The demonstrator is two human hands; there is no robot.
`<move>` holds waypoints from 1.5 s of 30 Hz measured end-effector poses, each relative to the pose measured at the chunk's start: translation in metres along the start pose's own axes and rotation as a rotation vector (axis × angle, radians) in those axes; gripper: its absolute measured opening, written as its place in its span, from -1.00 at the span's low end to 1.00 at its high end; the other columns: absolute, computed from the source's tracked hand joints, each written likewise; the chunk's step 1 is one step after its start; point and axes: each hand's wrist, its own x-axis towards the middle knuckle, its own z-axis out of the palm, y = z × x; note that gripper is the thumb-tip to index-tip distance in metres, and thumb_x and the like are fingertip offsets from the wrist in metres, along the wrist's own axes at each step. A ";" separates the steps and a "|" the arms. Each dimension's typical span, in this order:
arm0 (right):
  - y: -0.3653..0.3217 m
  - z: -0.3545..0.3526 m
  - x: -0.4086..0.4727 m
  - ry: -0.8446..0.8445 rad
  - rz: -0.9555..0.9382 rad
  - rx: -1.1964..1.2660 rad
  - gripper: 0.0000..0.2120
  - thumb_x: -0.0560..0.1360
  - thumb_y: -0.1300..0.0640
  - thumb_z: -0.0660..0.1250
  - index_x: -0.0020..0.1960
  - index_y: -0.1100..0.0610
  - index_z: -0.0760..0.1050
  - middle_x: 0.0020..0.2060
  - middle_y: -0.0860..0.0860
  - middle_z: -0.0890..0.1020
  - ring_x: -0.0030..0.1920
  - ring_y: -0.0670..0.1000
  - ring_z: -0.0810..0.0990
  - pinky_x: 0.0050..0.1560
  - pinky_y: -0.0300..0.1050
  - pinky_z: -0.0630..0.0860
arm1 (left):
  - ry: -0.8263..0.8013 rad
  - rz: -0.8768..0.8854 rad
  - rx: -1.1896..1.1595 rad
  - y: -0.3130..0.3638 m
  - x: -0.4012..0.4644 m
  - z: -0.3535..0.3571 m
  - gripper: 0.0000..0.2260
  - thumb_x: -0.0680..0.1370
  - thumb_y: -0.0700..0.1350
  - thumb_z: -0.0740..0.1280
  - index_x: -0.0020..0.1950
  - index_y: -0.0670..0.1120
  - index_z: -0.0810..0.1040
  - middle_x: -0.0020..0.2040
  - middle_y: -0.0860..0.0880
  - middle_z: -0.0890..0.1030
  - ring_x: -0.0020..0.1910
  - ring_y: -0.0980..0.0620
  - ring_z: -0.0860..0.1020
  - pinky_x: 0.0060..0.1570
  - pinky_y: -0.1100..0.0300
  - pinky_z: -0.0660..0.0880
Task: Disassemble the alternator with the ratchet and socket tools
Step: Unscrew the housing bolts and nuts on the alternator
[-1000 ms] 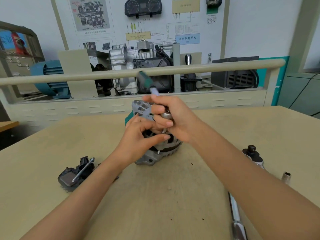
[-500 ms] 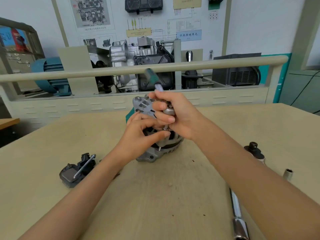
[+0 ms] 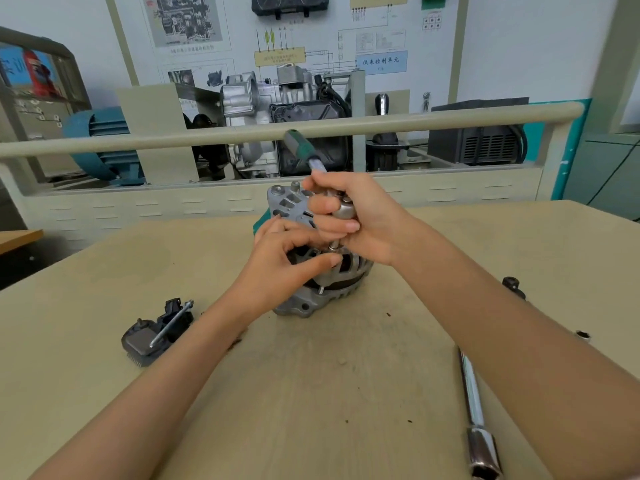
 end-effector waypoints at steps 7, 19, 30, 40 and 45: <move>0.036 0.028 -0.010 0.718 -0.427 0.158 -0.76 0.65 0.12 -0.02 -0.18 0.07 0.23 -0.40 0.02 0.45 -0.51 -0.08 0.35 -0.53 -0.25 0.31 | 0.068 0.068 -0.021 0.000 0.000 0.006 -0.63 0.33 -0.19 0.49 -0.34 0.26 0.43 -0.34 0.38 0.52 -0.16 0.33 0.35 -0.01 0.07 0.24; 0.001 0.001 0.000 -0.028 -0.003 -0.136 -0.72 0.61 0.12 0.08 -0.25 0.16 0.35 -0.63 -0.07 0.33 -0.69 -0.14 0.15 -0.63 -0.30 0.13 | 0.039 0.015 -0.048 0.002 -0.001 0.000 -0.79 0.35 -0.06 0.50 -0.21 0.24 0.56 -0.19 0.24 0.54 -0.02 0.30 0.40 0.24 0.05 0.30; 0.042 0.022 -0.010 0.680 -0.423 0.215 -0.76 0.62 0.05 0.07 -0.18 0.15 0.27 -0.48 -0.02 0.46 -0.53 -0.12 0.43 -0.47 -0.26 0.40 | 0.083 0.056 0.026 0.004 -0.005 0.006 -0.84 0.36 -0.03 0.45 -0.13 0.16 0.56 -0.22 0.25 0.55 -0.08 0.33 0.38 0.20 0.24 0.21; 0.017 -0.017 -0.013 0.636 -0.597 0.254 -0.75 0.61 0.19 0.06 -0.24 0.11 0.16 -0.52 0.01 0.35 -0.53 -0.07 0.27 -0.48 -0.24 0.25 | 0.034 0.062 0.094 0.007 -0.010 0.002 -0.88 0.43 -0.11 0.45 -0.04 -0.02 0.67 -0.11 -0.02 0.49 0.02 0.05 0.42 0.13 0.17 0.33; 0.038 -0.034 -0.011 0.835 -0.625 0.027 -0.78 0.60 0.22 0.05 -0.22 0.10 0.17 -0.43 0.02 0.33 -0.52 -0.12 0.33 -0.51 -0.32 0.30 | 0.032 -0.002 0.083 0.009 -0.011 0.003 -0.92 0.43 -0.12 0.44 -0.10 0.01 0.66 -0.07 -0.02 0.44 0.07 0.03 0.40 0.14 0.20 0.34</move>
